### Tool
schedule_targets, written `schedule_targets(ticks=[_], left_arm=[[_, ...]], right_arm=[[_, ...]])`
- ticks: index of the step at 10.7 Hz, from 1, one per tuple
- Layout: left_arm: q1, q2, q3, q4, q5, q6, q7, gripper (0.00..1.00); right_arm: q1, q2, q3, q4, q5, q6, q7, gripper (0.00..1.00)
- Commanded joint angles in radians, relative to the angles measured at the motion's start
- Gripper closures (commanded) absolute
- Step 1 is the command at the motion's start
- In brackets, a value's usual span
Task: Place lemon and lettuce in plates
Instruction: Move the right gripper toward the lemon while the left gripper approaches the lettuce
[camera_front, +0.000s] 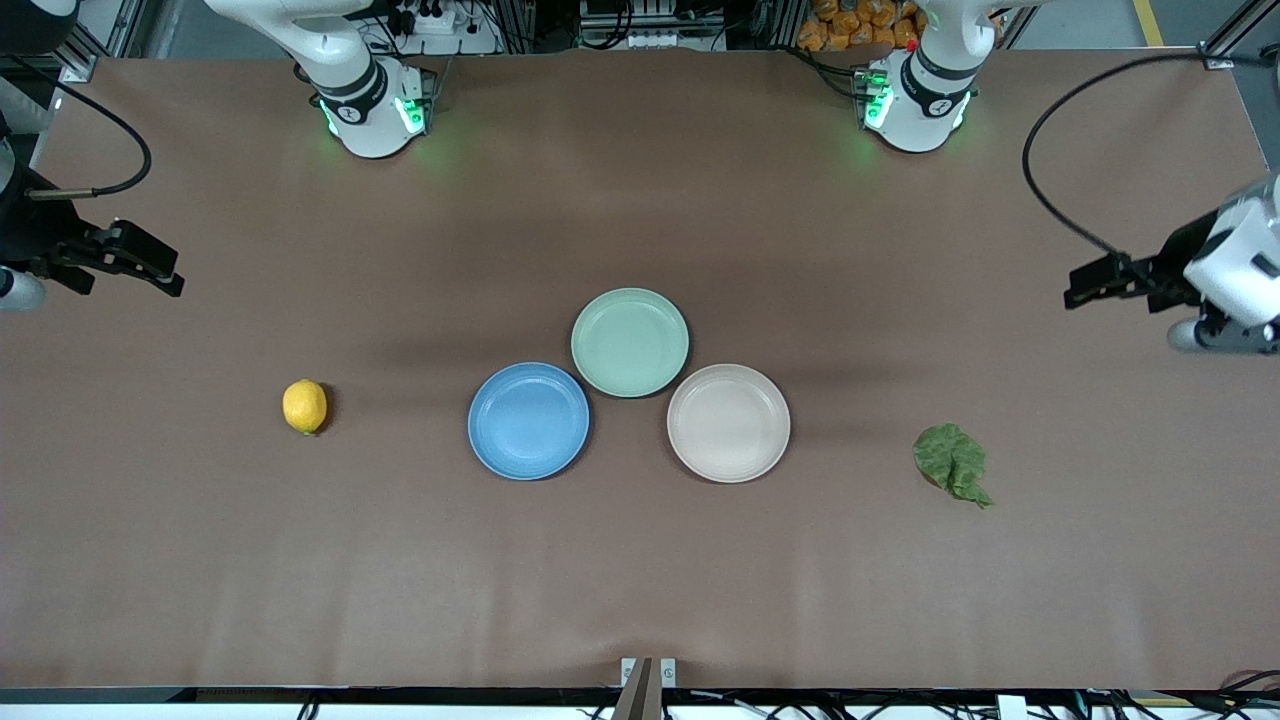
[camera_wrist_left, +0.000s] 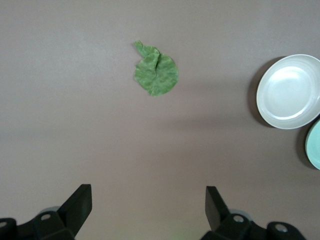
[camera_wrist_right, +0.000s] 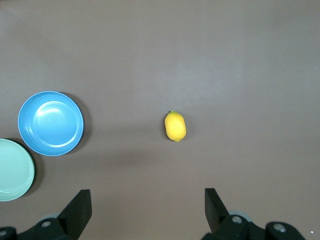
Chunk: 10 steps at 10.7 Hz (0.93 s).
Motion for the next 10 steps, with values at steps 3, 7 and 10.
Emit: schedule_targets(ticks=[3, 7, 10], left_arm=[[-0.009, 0.151, -0.006, 0.022, 0.008, 0.096, -0.01, 0.0], [-0.038, 0.236, -0.006, 0.021, 0.024, 0.211, -0.009, 0.0], [-0.063, 0.262, -0.009, 0.022, 0.075, 0.238, -0.01, 0.0]], right_arm=[[-0.008, 0.033, 0.001, 0.017, 0.016, -0.016, 0.002, 0.0], [-0.017, 0.108, 0.001, 0.014, 0.013, -0.022, -0.002, 0.0], [-0.054, 0.172, 0.001, 0.015, 0.015, -0.021, -0.002, 0.0]])
